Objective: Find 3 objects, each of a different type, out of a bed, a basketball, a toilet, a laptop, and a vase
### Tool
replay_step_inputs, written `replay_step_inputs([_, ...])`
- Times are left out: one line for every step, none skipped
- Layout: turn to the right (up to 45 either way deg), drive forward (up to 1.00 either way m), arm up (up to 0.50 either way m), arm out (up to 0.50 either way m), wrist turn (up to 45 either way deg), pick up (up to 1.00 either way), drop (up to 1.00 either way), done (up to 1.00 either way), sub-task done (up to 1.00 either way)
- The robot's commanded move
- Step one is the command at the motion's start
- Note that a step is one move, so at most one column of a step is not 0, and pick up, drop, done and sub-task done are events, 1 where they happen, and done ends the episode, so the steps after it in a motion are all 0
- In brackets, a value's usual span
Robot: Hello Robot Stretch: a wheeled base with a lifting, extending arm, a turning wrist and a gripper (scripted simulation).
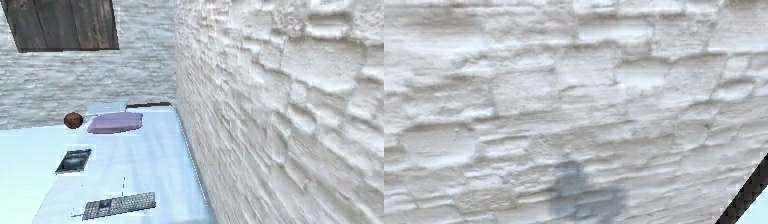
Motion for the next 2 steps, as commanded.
replay_step_inputs([0.0, 0.05, 0.0, 0.0, 0.0, 0.0, 0.0, 0.0, 0.0])
replay_step_inputs([-18.0, 0.0, 0.0, 0.0, 0.0, 0.0, 0.0, 0.0, 0.0])
